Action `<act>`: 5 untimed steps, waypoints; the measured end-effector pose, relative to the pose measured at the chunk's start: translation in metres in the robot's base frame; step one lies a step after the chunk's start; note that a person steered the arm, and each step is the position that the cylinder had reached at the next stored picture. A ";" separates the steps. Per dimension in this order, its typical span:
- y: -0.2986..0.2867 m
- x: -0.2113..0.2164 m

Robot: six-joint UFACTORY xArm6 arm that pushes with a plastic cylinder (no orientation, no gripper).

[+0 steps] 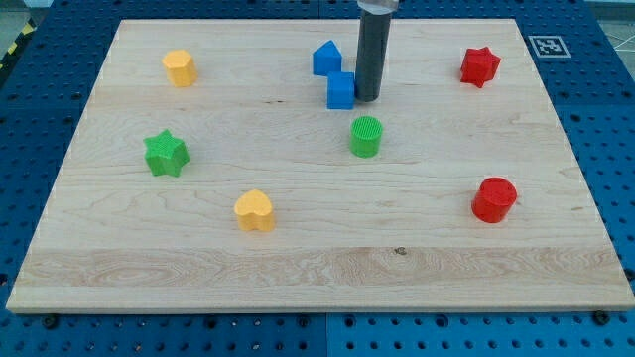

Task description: Slide the blue cube up a bit

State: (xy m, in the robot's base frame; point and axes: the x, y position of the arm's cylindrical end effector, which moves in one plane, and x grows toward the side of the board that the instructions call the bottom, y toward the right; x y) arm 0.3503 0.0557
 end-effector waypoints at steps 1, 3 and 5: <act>-0.008 0.000; -0.004 0.026; -0.010 0.044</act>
State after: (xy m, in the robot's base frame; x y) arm 0.3941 0.0460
